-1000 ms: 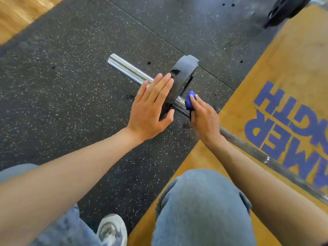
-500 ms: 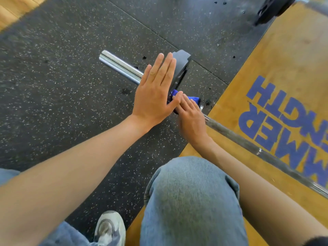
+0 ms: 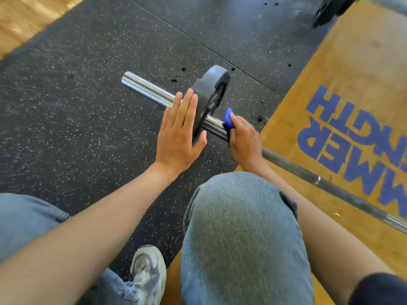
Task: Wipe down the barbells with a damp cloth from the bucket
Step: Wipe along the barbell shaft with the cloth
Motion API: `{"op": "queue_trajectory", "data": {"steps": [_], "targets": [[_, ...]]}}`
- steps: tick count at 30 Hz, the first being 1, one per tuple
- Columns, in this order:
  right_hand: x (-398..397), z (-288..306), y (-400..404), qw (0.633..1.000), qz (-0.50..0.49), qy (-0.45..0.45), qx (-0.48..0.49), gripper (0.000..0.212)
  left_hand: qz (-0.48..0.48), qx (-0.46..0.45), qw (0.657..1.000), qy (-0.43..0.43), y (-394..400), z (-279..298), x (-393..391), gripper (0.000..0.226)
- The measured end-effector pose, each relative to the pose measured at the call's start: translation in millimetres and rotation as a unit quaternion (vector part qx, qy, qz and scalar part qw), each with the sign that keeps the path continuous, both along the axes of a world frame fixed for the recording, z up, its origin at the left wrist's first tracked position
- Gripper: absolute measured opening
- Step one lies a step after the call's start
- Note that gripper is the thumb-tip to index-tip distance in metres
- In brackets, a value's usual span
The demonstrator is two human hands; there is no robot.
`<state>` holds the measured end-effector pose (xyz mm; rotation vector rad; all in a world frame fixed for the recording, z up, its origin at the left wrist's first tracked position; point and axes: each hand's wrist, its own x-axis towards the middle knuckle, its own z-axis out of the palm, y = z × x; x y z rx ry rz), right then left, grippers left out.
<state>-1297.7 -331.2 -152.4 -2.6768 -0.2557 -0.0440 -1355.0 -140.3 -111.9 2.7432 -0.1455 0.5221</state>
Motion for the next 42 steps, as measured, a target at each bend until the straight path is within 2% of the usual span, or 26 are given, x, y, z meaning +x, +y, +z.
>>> {"op": "queue_trajectory", "data": {"steps": [2, 4, 7, 8, 11, 13, 15, 17, 18, 20, 24, 29, 31, 35, 39, 40, 42], "targets": [[23.2, 9.3, -5.5, 0.999, -0.031, 0.044, -0.004, 0.023, 0.001, 0.007, 1.000, -0.003, -2.8, 2.6, 5.3, 0.076], [15.2, 6.3, -4.8, 1.000, -0.007, 0.023, -0.016, 0.021, 0.000, 0.015, 1.000, -0.006, -5.2, 5.7, 14.5, 0.075], [-19.0, -13.4, -5.4, 0.997, 0.046, -0.042, -0.055, 0.044, 0.019, 0.022, 1.000, -0.005, -11.9, 8.5, 27.2, 0.073], [-16.5, -15.2, -7.4, 0.996, 0.050, -0.048, -0.051, 0.045, 0.025, 0.025, 0.999, -0.005, -14.9, 9.6, 31.8, 0.073], [21.1, -4.9, -5.9, 1.000, -0.005, -0.020, -0.009, 0.022, 0.033, 0.033, 0.999, -0.005, -23.3, 16.5, 49.7, 0.074], [35.2, 2.3, -3.5, 0.999, -0.040, -0.010, -0.014, 0.017, 0.060, 0.011, 0.998, -0.010, -28.4, 21.2, 53.8, 0.075], [21.8, -6.9, 0.4, 0.998, -0.055, -0.009, -0.008, 0.032, 0.084, -0.024, 0.996, -0.017, -32.9, 13.1, 44.8, 0.074], [-4.9, -12.4, 1.5, 0.999, -0.025, -0.038, -0.024, 0.054, 0.082, -0.031, 0.996, -0.018, -38.4, -2.3, 31.9, 0.073], [-10.0, -17.1, -2.9, 0.997, -0.002, -0.062, -0.039, 0.057, 0.082, -0.032, 0.996, -0.016, -39.7, -8.4, 29.6, 0.073], [4.1, -21.4, -12.9, 0.993, 0.028, -0.093, -0.063, 0.053, 0.086, -0.033, 0.996, -0.019, -43.0, -11.7, 35.3, 0.073], [49.1, -14.1, -7.6, 0.995, -0.090, -0.034, -0.025, 0.035, 0.052, -0.034, 0.998, -0.030, -44.6, 2.0, 62.1, 0.075], [23.8, -28.6, -8.5, 0.995, -0.031, -0.089, -0.042, 0.060, 0.031, -0.096, 0.992, -0.070, -42.0, 4.6, 83.0, 0.074], [38.7, -24.8, -14.3, 0.995, -0.033, -0.086, -0.040, 0.059, 0.022, -0.079, 0.995, -0.055, -41.4, -8.4, 78.0, 0.074], [78.4, -14.6, -17.3, 0.996, -0.089, -0.005, 0.005, 0.043, 0.020, -0.035, 0.999, -0.030, -49.8, -17.7, 89.2, 0.076], [63.6, -14.5, -21.1, 0.998, -0.055, -0.019, -0.029, 0.068, -0.007, -0.025, 0.999, -0.029, -59.0, 3.8, 123.6, 0.079], [67.5, -13.6, -24.1, 0.998, -0.047, -0.019, -0.036, 0.068, -0.013, -0.028, 0.999, -0.033, -60.2, 8.2, 130.0, 0.080], [90.4, -7.9, -30.0, 0.998, -0.048, 0.003, -0.036, 0.057, -0.010, -0.038, 0.998, -0.041, -61.2, 11.5, 138.5, 0.079]]}}
